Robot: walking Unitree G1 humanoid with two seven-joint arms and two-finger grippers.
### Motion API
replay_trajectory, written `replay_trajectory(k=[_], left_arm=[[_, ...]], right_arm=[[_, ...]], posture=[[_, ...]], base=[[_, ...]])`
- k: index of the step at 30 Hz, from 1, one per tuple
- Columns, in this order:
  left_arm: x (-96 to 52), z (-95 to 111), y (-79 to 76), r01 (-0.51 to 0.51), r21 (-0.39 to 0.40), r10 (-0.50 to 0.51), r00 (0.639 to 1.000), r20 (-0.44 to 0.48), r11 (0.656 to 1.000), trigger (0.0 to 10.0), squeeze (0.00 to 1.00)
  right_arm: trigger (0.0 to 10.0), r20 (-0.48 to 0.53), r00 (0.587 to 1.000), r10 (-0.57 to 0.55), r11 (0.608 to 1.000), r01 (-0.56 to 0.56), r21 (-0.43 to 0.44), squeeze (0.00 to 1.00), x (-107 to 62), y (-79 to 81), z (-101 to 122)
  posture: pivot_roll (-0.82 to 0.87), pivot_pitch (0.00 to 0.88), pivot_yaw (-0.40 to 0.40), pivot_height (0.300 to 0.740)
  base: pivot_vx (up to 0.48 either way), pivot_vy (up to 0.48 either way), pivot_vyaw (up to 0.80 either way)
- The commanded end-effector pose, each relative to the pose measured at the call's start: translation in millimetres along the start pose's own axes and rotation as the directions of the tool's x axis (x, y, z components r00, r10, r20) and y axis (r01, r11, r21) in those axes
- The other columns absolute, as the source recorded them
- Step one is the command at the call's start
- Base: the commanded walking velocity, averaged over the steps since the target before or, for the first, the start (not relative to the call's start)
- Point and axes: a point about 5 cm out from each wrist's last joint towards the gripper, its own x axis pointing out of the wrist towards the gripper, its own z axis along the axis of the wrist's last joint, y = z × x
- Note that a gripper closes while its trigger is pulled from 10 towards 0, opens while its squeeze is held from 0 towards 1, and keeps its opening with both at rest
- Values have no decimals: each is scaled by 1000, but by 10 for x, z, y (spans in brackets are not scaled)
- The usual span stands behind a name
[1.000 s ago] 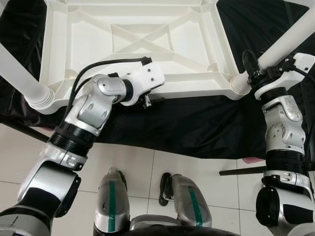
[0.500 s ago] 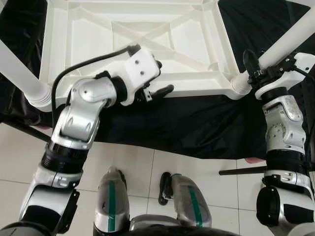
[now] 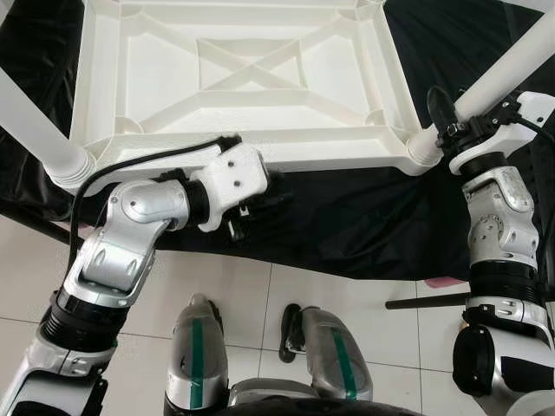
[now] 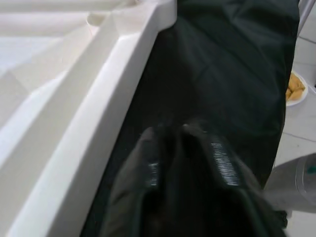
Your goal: Building children table
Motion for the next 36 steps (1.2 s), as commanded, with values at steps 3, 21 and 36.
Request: replay_trajectory(k=[3, 21, 36], left_arm=[[15, -46, -1, -8, 1, 8, 1000, -23, 1000, 0, 0], [11, -375, -5, -34, -32, 27, 979, -200, 999, 10000, 0], [-55, -547, 131, -119, -10, 110, 944, -312, 993, 10000, 0]], right_arm=[[10000, -34, 999, -19, 1000, 19, 11, 0, -38, -36, -81], [10000, -16, 1000, -20, 1000, 20, 16, 0, -37, -30, -44], [10000, -1, 991, 135, 991, -135, 20, 0, -158, 133, 19]], posture=[[86, 92, -76, 740], [78, 89, -73, 740], [79, 94, -67, 740]], base=[[0, 0, 0], [0, 0, 0], [0, 0, 0]])
